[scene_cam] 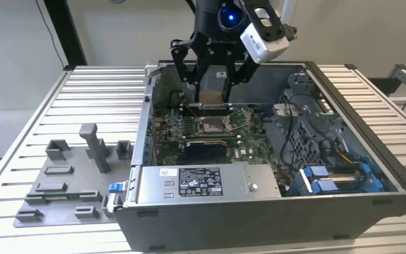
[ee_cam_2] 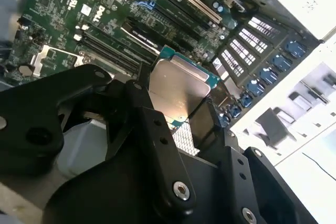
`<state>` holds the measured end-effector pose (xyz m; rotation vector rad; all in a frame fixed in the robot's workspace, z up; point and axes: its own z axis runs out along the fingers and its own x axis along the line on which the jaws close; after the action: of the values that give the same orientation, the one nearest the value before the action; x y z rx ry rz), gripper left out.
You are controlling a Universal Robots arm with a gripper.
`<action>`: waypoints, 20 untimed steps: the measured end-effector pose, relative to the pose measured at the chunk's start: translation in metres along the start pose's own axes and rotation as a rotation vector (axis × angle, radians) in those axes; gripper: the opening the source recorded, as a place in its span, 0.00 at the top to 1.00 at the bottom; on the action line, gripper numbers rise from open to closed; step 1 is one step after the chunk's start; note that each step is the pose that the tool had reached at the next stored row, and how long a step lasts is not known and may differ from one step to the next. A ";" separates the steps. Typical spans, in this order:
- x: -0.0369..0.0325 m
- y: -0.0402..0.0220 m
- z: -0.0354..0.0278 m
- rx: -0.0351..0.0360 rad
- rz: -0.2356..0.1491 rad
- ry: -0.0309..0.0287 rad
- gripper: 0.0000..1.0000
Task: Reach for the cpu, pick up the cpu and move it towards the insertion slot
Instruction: 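Pick up the cpu and move it towards the insertion slot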
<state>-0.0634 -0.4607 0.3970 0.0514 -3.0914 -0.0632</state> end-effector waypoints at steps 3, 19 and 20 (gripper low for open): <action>-0.0086 -0.0003 -0.0004 0.0002 0.000 -0.0078 1.00; -0.0228 0.0044 -0.0007 0.0006 -0.001 -0.0216 1.00; -0.0229 0.0064 -0.0006 0.0005 -0.001 -0.0216 1.00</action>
<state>-0.0407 -0.4535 0.3967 0.0526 -3.1130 -0.0633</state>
